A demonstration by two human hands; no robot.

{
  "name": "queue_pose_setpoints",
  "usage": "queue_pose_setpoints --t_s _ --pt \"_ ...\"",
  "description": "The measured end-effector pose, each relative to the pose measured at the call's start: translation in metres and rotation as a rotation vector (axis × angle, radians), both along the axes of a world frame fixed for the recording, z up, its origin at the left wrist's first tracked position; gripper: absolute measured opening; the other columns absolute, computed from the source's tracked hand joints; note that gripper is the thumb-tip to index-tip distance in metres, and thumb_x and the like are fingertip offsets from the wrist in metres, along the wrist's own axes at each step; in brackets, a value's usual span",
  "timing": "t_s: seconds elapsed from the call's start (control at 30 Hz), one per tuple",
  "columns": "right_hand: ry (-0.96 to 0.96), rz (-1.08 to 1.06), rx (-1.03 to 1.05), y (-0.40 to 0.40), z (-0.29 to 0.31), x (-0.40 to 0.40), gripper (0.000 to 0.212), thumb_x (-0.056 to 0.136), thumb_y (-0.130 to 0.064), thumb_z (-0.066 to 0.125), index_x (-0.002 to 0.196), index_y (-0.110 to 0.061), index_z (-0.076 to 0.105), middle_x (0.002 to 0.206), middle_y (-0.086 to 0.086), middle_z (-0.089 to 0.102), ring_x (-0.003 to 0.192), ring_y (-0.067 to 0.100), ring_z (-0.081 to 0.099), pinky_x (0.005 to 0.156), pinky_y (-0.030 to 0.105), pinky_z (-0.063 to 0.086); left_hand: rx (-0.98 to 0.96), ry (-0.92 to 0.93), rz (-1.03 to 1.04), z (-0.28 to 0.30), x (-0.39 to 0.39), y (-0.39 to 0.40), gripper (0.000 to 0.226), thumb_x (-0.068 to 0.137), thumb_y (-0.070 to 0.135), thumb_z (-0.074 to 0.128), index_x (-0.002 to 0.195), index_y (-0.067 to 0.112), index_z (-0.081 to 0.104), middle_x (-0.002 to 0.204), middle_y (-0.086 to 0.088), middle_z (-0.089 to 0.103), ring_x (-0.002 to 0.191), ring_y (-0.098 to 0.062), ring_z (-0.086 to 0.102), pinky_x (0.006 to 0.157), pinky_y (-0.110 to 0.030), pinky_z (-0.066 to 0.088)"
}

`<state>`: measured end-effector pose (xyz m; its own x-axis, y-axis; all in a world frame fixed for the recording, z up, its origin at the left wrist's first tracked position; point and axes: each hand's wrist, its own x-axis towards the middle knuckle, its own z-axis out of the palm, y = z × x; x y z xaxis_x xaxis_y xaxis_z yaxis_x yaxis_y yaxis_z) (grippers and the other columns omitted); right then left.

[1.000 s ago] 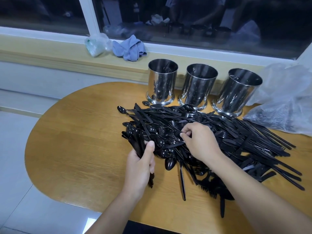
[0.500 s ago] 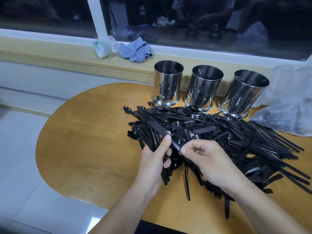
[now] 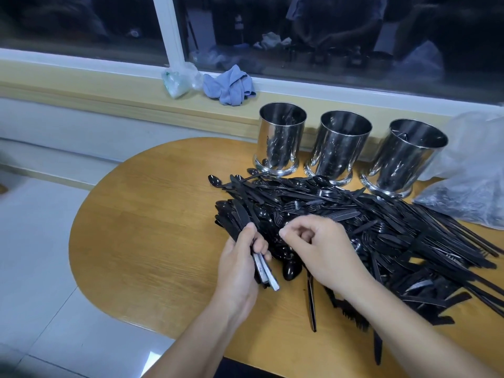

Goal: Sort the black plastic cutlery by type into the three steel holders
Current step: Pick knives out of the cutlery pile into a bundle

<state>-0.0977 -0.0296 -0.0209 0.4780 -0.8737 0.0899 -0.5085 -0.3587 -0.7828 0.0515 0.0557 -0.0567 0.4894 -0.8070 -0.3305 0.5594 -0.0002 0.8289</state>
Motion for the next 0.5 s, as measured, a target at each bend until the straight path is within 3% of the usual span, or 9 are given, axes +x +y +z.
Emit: queue_pose_setpoints --t_s 0.07,0.13,0.23,0.37,0.5 --pt "0.125 -0.02 -0.171 -0.018 -0.004 0.015 0.01 0.099 -0.043 0.075 0.1 -0.033 0.078 0.089 -0.013 0.065 0.076 0.008 0.059 0.076 0.026 0.053 -0.025 0.054 0.019 -0.002 0.005 0.001 0.027 0.114 0.028 0.063 0.096 0.017 0.047 0.076 -0.004 0.039 0.071 -0.017 0.042 0.08 -0.042 0.05" --pt "0.251 -0.01 -0.263 -0.037 -0.01 0.034 0.029 0.1 -0.049 0.072 0.12 -0.028 0.075 0.105 -0.012 0.064 0.087 0.007 0.059 0.085 0.03 0.055 -0.036 0.057 0.012 -0.006 0.009 0.005 0.029 0.113 0.03 0.065 0.094 0.016 0.049 0.075 -0.003 0.035 0.07 -0.016 0.042 0.075 -0.038 0.056" --pt "0.375 -0.015 -0.387 -0.057 -0.015 0.064 0.049 0.102 -0.055 0.068 0.135 -0.019 0.069 0.121 -0.001 0.064 0.109 0.02 0.063 0.097 0.038 0.055 0.003 -0.029 -0.023 -0.012 0.015 0.011 0.031 0.106 0.041 0.074 0.099 0.018 0.054 0.075 -0.001 0.037 0.068 -0.014 0.044 0.062 -0.033 0.049" --pt "0.561 -0.036 -0.509 -0.074 -0.022 0.094 0.053 0.103 -0.063 0.059 0.123 -0.015 0.072 0.115 0.005 0.067 0.111 0.027 0.064 0.099 0.042 0.053 0.014 -0.03 -0.078 -0.016 0.024 0.014 0.034 0.107 0.049 0.07 0.103 0.019 0.054 0.079 -0.002 0.048 0.061 -0.014 0.041 0.055 -0.028 0.038" --pt "0.661 -0.03 -0.562 -0.08 -0.028 0.103 0.043 0.105 -0.057 0.06 0.104 -0.016 0.075 0.102 0.004 0.068 0.1 0.027 0.066 0.096 0.042 0.052 0.021 -0.067 -0.103 -0.02 0.03 0.015 0.038 0.105 0.049 0.073 0.098 0.018 0.052 0.077 -0.002 0.041 0.061 -0.015 0.034 0.055 -0.028 0.034"
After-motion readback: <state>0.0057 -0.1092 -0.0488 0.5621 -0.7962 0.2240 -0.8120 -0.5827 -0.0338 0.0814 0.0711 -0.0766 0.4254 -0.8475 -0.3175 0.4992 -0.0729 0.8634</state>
